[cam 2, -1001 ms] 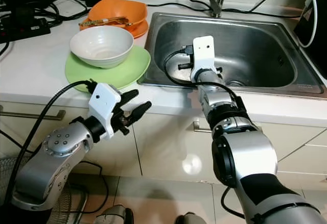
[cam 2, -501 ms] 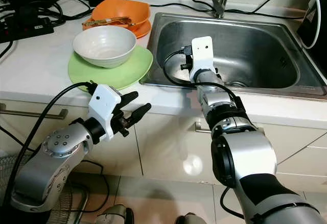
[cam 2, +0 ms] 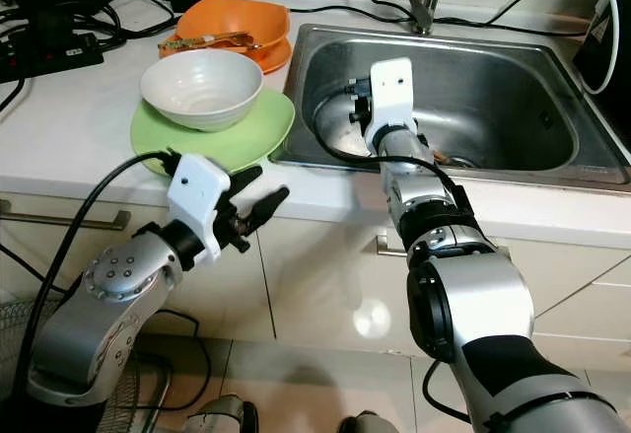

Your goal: Kitchen organization

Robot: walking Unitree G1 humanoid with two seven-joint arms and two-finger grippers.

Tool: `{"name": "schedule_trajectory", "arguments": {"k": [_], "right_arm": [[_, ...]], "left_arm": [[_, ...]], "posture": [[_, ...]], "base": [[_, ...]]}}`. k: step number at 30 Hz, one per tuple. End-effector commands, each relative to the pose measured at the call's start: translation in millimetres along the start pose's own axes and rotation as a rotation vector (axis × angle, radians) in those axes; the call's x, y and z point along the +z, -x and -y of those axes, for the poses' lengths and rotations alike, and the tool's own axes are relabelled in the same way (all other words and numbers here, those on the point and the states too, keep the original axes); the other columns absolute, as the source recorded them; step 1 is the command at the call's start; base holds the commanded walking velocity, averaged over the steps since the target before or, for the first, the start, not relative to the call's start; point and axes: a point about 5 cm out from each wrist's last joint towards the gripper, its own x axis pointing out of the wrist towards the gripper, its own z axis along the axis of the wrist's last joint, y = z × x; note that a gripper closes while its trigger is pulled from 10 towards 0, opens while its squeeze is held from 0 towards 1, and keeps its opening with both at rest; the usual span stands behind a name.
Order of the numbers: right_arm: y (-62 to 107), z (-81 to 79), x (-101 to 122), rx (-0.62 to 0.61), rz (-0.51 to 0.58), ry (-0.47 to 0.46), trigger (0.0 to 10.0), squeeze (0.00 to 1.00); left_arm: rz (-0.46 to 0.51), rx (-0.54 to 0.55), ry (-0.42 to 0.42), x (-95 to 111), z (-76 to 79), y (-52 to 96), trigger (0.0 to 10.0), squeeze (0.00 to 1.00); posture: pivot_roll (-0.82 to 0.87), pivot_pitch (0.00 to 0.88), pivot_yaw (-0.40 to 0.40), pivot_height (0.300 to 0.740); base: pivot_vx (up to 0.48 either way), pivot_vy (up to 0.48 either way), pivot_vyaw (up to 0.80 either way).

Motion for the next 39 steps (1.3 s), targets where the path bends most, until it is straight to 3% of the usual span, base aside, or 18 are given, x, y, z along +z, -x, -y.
{"name": "schedule_trajectory", "arguments": {"k": [1, 7, 15, 19, 31, 39], "right_arm": [[-1.7, 4.3, 18, 0.007, 0.109, -0.005, 10.0, 0.0], [10.5, 17.9, 10, -0.052, 0.185, -0.053, 10.0, 0.0], [13.0, 20.3, 8, -0.065, 0.192, -0.059, 10.0, 0.0], [45.5, 39.5, -12, -0.095, 0.256, -0.068, 10.0, 0.0], [78.7, 35.9, -29, -0.069, 0.262, -0.08, 10.0, 0.0], [94.3, 25.9, -54, -0.061, 0.186, -0.102, 10.0, 0.0]], "left_arm": [[0.01, 0.013, -0.003, 1, -1.0, -1.4, 10.0, 0.0], [0.054, 0.112, -0.008, 6, -12.8, -5.2, 10.0, 0.0], [0.063, 0.124, -0.009, 7, -14.8, -5.8, 10.0, 0.0], [0.128, 0.269, -0.022, 14, -34.5, -8.6, 10.0, 0.0], [0.15, 0.344, -0.025, 11, -46.0, -5.1, 10.0, 0.0], [0.152, 0.394, 0.015, 8, -55.6, 0.0, 10.0, 0.0]], "posture": [[0.15, 0.091, -0.054, 0.718], [0.12, 0.091, -0.051, 0.718], [0.11, 0.09, -0.05, 0.718], [0.07, 0.086, -0.036, 0.718], [0.05, 0.096, -0.024, 0.718], [0.06, 0.099, -0.024, 0.718]], "base": [[0.0, 0.0, 0.0], [0.0, 0.0, 0.0], [0.0, 0.0, 0.0], [0.0, 0.0, 0.0], [0.0, 0.0, 0.0], [0.0, 0.0, 0.0]]}}
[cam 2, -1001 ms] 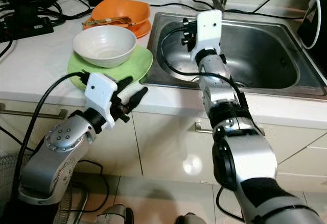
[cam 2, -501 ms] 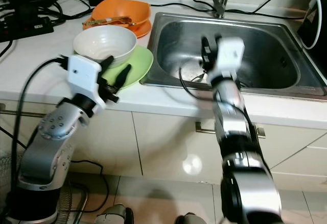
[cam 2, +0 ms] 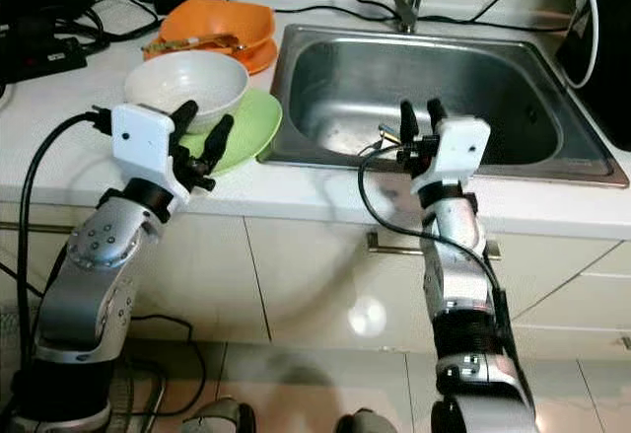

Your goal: Kitchen organization

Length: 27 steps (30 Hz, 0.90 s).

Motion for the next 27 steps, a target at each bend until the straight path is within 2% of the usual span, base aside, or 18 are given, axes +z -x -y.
{"name": "schedule_trajectory", "arguments": {"k": [1, 3, 6, 7, 8, 10, 12, 16, 22, 23, 25, 27], "right_arm": [[4.0, -1.1, -6, 0.001, -0.034, -0.001, 10.0, 0.0], [5.5, -2.6, -8, 0.001, -0.045, -0.006, 10.0, 0.0], [6.3, -8.6, -11, 0.007, -0.062, -0.021, 10.0, 0.0], [6.4, -10.6, -13, 0.011, -0.067, -0.024, 10.0, 0.0], [6.6, -12.4, -14, 0.014, -0.073, -0.026, 10.0, 0.0], [6.7, -13.4, -15, 0.014, -0.076, -0.029, 10.0, 0.0], [6.9, -15.3, -16, 0.015, -0.08, -0.033, 10.0, 0.0], [6.6, -17.4, -17, 0.017, -0.087, -0.038, 10.0, 0.0], [6.1, -20.1, -18, 0.023, -0.094, -0.041, 10.0, 0.0], [6.0, -20.7, -19, 0.026, -0.096, -0.043, 10.0, 0.0], [5.9, -21.0, -19, 0.026, -0.096, -0.043, 10.0, 0.0], [5.9, -21.4, -19, 0.027, -0.097, -0.044, 10.0, 0.0]], "left_arm": [[0.0, 0.027, 0.021, 1, -4.0, -0.6, 10.0, 0.0], [0.003, 0.037, 0.018, 3, -6.0, -1.5, 10.0, 0.0], [0.033, 0.12, 0.026, 19, -21.8, -8.9, 10.0, 0.0], [0.044, 0.154, 0.056, 24, -29.2, -11.7, 10.0, 1.0], [0.054, 0.193, 0.089, 27, -37.6, -14.6, 10.0, 1.0], [0.058, 0.214, 0.106, 29, -42.8, -16.3, 10.0, 1.0], [0.038, 0.283, 0.119, 31, -57.2, -20.8, 10.0, 1.0], [-0.029, 0.386, 0.202, 28, -80.1, -29.4, 10.0, 1.0], [-0.121, 0.403, 0.186, 22, -93.1, -39.9, 10.0, 1.0], [-0.168, 0.397, 0.187, 16, -93.7, -41.2, 10.0, 0.0], [-0.181, 0.401, 0.193, 15, -93.9, -41.2, 10.0, 0.0], [-0.206, 0.396, 0.241, 12, -92.6, -41.8, 10.0, 0.0]], "posture": [[0.06, 0.099, -0.024, 0.718], [0.06, 0.099, -0.024, 0.718], [0.07, 0.094, -0.021, 0.718], [0.07, 0.092, -0.021, 0.718], [0.08, 0.091, -0.021, 0.718], [0.08, 0.088, -0.02, 0.718], [0.08, 0.084, -0.018, 0.718], [0.08, 0.075, -0.014, 0.718], [0.07, 0.064, -0.012, 0.718], [0.07, 0.061, -0.01, 0.718], [0.07, 0.059, -0.009, 0.718], [0.07, 0.056, -0.008, 0.718]], "base": [[0.0, 0.0, 0.0], [0.0, 0.0, 0.0], [0.0, 0.0, 0.0], [0.0, 0.0, 0.0], [0.0, 0.0, 0.0], [0.0, 0.0, 0.0], [0.0, 0.0, 0.0], [0.0, 0.0, 0.0], [0.0, 0.0, 0.0], [0.0, 0.0, 0.0], [0.0, 0.0, 0.0], [0.0, 0.0, 0.0]]}}
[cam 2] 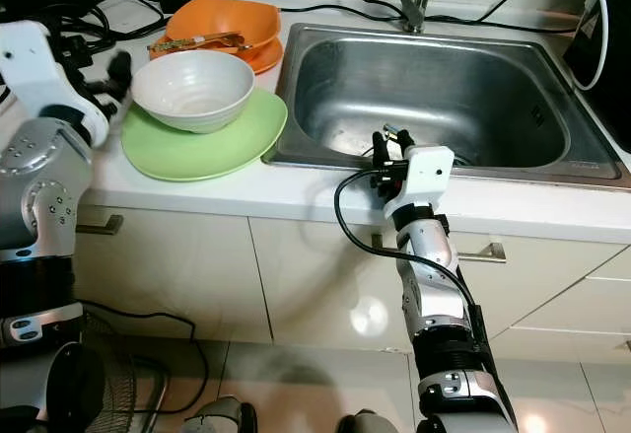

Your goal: Kitchen organization

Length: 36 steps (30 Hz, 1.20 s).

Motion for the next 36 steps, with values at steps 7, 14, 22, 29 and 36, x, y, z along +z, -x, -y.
{"name": "schedule_trajectory", "arguments": {"k": [7, 14, 22, 29, 36], "right_arm": [[-1.2, -2.4, -2, 0.001, -0.015, -0.014, 10.0, 0.0], [-2.7, -3.4, -2, 0.003, -0.014, -0.018, 10.0, 0.0], [-3.5, -4.9, -2, 0.002, -0.016, -0.022, 10.0, 0.0], [-3.4, -4.7, -3, -0.002, -0.018, -0.022, 10.0, 0.0], [-3.9, -5.1, -3, -0.002, -0.019, -0.025, 10.0, 0.0]], "left_arm": [[-0.088, -0.037, 0.069, -4, 6.0, -9.6, 10.0, 0.0], [-0.166, -0.1, 0.135, -11, 15.5, -6.7, 10.0, 0.0], [-0.25, -0.162, 0.169, -20, 22.8, -3.8, 10.0, 0.0], [-0.283, -0.182, 0.229, -22, 26.4, -2.8, 10.0, 0.0], [-0.263, -0.185, 0.238, -21, 26.5, -1.3, 0.0, 0.0]], "posture": [[0.07, 0.047, -0.007, 0.718], [0.07, 0.044, -0.003, 0.718], [0.07, 0.042, 0.002, 0.718], [0.07, 0.044, 0.003, 0.718], [0.07, 0.046, 0.003, 0.718]], "base": [[0.0, 0.0, 0.0], [0.0, 0.0, 0.0], [0.0, 0.0, 0.0], [0.0, 0.0, 0.0], [0.0, 0.0, 0.0]]}}
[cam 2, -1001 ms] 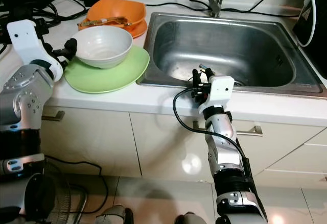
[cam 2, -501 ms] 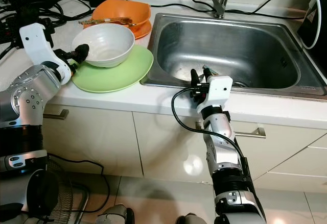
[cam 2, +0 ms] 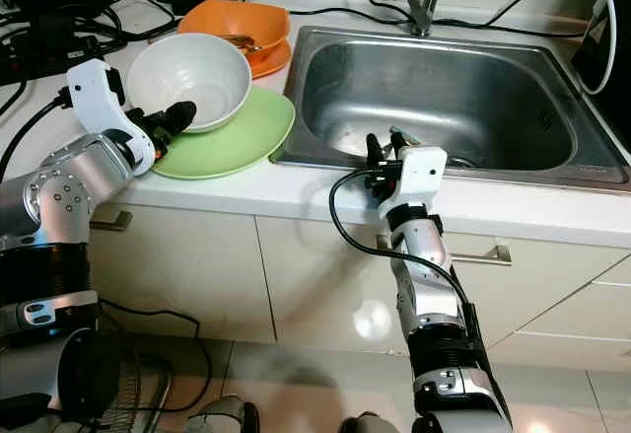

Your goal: Kitchen organization

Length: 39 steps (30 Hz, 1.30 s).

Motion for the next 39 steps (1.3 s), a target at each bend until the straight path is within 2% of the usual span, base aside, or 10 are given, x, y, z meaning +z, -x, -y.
{"name": "schedule_trajectory", "arguments": {"k": [1, 22, 30, 33, 39], "right_arm": [[-1.2, 0.0, -2, -0.004, -0.015, -0.005, 10.0, 0.0], [-1.3, -1.4, -4, -0.001, -0.034, -0.007, 10.0, 0.0], [-1.9, -1.2, -4, -0.003, -0.035, -0.006, 10.0, 0.0], [-2.4, -2.4, -5, -0.001, -0.037, -0.006, 10.0, 0.0], [-3.5, -3.5, -4, 0.001, -0.039, -0.006, 10.0, 0.0]], "left_arm": [[0.01, -0.008, -0.002, 1, 2.3, 2.0, 0.0, 0.0], [0.024, 0.026, 0.02, -6, -0.1, 7.6, 0.0, 0.0], [0.097, -0.006, 0.062, -2, 7.9, 8.6, 0.0, 0.0], [0.171, -0.022, 0.1, 5, 10.8, 10.1, 0.0, 0.0], [0.252, -0.033, 0.138, 11, 12.1, 11.2, 0.0, 0.0]], "posture": [[0.07, 0.046, 0.003, 0.718], [0.08, 0.071, -0.006, 0.718], [0.07, 0.071, -0.009, 0.718], [0.07, 0.071, -0.009, 0.718], [0.08, 0.073, -0.012, 0.718]], "base": [[0.0, 0.0, 0.0], [0.0, 0.0, 0.0], [0.0, 0.0, 0.0], [0.0, 0.0, 0.0], [0.0, 0.0, 0.0]]}}
